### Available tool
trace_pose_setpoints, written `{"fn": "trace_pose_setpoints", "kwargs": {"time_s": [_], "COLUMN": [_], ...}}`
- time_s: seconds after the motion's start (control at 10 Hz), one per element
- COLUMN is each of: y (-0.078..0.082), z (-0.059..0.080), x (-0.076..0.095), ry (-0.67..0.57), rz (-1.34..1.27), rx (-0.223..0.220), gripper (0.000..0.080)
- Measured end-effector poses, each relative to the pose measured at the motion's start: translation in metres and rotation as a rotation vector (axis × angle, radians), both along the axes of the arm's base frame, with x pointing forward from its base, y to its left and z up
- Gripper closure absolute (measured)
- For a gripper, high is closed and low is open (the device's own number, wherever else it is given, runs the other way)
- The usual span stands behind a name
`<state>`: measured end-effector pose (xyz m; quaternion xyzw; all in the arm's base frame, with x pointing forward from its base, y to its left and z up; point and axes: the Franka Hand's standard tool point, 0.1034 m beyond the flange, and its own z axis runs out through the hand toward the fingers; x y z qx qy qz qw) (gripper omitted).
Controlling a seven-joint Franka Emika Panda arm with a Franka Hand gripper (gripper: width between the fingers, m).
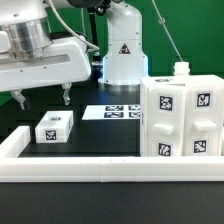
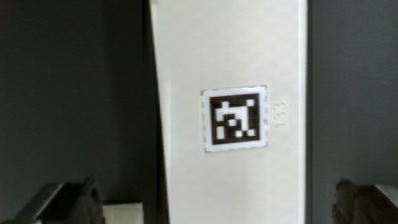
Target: Assemble cabinet
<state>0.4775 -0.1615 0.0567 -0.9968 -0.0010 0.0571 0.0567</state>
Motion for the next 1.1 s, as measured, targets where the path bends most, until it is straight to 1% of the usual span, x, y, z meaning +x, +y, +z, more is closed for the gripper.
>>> {"fn": "trace_pose_setpoints", "kwargs": {"time_s": [0.1,0.2,0.3,0.5,0.6,0.8,1.0,1.1], "y": [0.001,0.007,0.014,0.017,0.019,0.028,0.027,0.029], "z": [-0.002,-0.009,-0.016,-0.028,-0.029,-0.034,-0.038,-0.041], "x": [0.001,0.004,0.005,0.001,0.001,0.000,-0.008,-0.011], "ry": [-0.004,-0.013,-0.009,0.000,0.006,0.010,0.018,0.023], "rz": [0.001,0.016,0.049,0.086,0.092,0.110,0.120,0.123], "rx": [-0.005,-0.026,-0.035,-0.033,-0.030,-0.029,-0.022,-0.021], "gripper": [0.0151,0.0151,0.0151,0.0151,0.0151,0.0151,0.0151,0.0151]}}
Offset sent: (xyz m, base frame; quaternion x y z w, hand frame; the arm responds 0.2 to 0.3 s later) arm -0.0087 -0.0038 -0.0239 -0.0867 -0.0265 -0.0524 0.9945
